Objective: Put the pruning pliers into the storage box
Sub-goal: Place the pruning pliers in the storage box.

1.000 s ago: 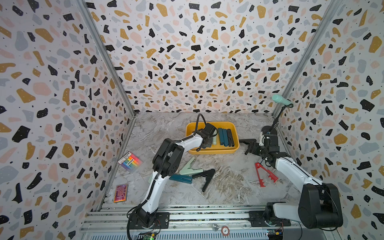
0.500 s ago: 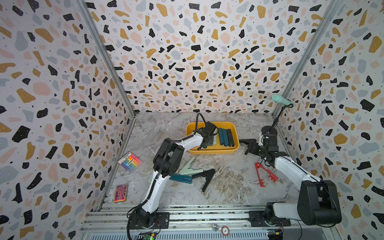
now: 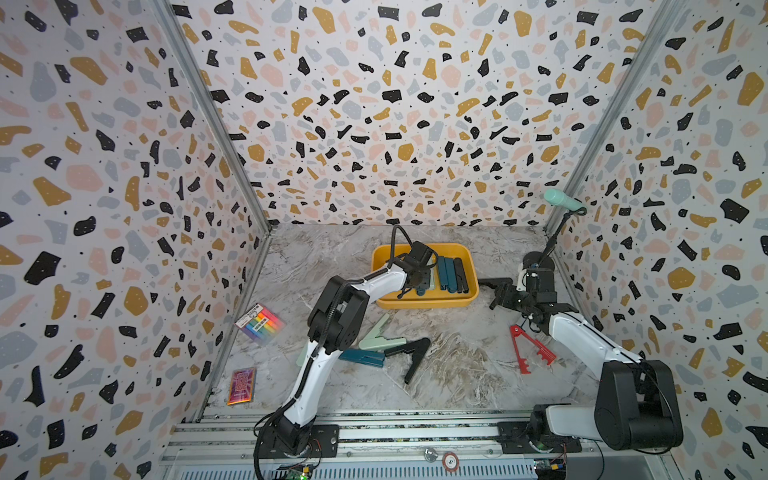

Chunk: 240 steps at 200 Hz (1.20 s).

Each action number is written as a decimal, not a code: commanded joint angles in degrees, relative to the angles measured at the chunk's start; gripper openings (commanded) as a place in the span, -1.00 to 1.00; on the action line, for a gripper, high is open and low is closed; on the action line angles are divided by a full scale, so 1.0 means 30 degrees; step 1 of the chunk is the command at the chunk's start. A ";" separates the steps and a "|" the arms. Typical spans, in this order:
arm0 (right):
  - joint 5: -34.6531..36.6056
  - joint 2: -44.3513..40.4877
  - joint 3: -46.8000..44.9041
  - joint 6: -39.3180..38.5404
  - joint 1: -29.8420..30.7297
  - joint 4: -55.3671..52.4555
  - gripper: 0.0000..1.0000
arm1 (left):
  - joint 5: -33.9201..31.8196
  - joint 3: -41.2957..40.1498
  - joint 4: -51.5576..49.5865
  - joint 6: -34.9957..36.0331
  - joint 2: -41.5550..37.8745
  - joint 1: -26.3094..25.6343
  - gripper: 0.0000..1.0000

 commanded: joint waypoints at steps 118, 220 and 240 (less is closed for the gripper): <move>0.0384 0.4128 0.2756 0.1057 -0.1248 0.0140 0.40 | 0.1516 -0.0861 0.2145 -0.0323 -0.0733 0.0083 0.01; -0.0550 0.7659 0.5908 0.4626 -0.1443 -0.2353 0.87 | -0.1235 -0.4792 0.3904 0.0870 -0.5074 0.0063 0.40; -0.1003 0.7724 0.5922 0.5630 -0.1450 -0.2766 0.90 | -0.2135 -0.5891 0.4330 0.1407 -0.6001 0.0063 0.46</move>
